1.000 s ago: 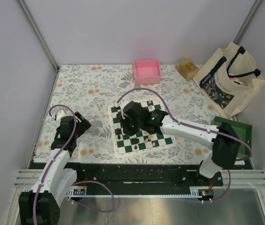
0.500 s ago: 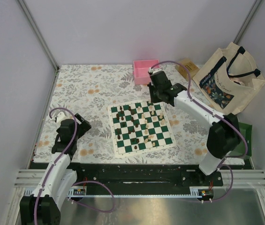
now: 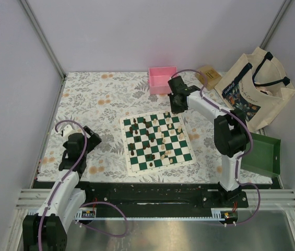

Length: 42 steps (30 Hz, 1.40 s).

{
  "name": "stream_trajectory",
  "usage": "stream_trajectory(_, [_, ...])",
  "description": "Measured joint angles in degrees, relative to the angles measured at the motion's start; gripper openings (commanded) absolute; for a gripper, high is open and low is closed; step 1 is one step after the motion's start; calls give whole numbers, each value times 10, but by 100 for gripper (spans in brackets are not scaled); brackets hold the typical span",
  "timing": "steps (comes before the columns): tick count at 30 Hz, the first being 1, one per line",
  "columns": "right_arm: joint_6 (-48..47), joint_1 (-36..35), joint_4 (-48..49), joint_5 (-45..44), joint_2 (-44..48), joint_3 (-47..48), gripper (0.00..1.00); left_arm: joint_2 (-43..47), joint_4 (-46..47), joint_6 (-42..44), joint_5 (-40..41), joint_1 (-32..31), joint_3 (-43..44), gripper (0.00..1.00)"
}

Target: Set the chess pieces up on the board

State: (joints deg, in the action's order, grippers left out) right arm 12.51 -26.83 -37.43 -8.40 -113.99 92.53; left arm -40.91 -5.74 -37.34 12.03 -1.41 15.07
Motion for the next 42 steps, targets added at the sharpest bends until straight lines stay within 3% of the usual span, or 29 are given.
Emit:
stream_trajectory(27, [-3, 12, -12, 10, -71, 21, 5, -27, 10, 0, 0, 0, -1, 99])
stream_trajectory(31, [-3, 12, -12, 10, -71, 21, 11, -27, 12, 0, 0, 0, -1, 99])
stream_trajectory(34, [-3, 12, -12, 15, -74, 27, 23, -28, 12, 0, 0, 0, -1, 99])
stream_trajectory(42, [-7, 12, -15, 20, -77, 35, 31, -35, 16, 0, 0, 0, -1, 99])
